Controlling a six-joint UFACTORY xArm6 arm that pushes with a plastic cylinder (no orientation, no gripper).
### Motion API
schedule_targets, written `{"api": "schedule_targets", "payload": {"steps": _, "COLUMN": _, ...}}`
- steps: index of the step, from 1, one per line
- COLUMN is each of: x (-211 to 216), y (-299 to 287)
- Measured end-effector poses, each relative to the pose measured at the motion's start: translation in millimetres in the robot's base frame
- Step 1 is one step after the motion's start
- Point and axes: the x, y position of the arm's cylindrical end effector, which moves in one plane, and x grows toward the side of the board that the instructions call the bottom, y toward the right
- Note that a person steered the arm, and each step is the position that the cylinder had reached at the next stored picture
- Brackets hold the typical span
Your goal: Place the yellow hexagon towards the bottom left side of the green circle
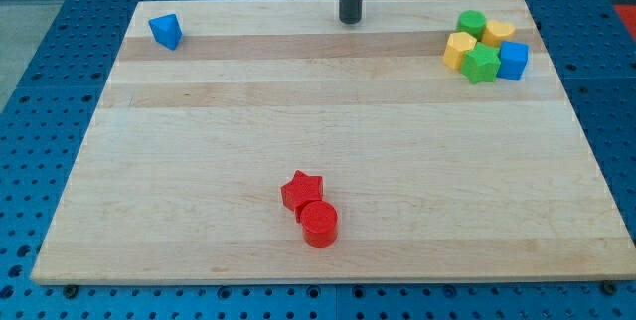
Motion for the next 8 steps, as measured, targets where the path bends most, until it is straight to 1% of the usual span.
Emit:
{"api": "schedule_targets", "payload": {"steps": 1, "x": -2.7, "y": 9.5}}
{"api": "schedule_targets", "payload": {"steps": 2, "x": -6.2, "y": 76.7}}
{"api": "schedule_targets", "payload": {"steps": 4, "x": -3.4, "y": 79.3}}
{"api": "schedule_targets", "payload": {"steps": 5, "x": 19.5, "y": 89.1}}
{"api": "schedule_targets", "payload": {"steps": 6, "x": -9.5, "y": 95.4}}
{"api": "schedule_targets", "payload": {"steps": 7, "x": -43.3, "y": 136.9}}
{"api": "schedule_targets", "payload": {"steps": 8, "x": -31.8, "y": 217.4}}
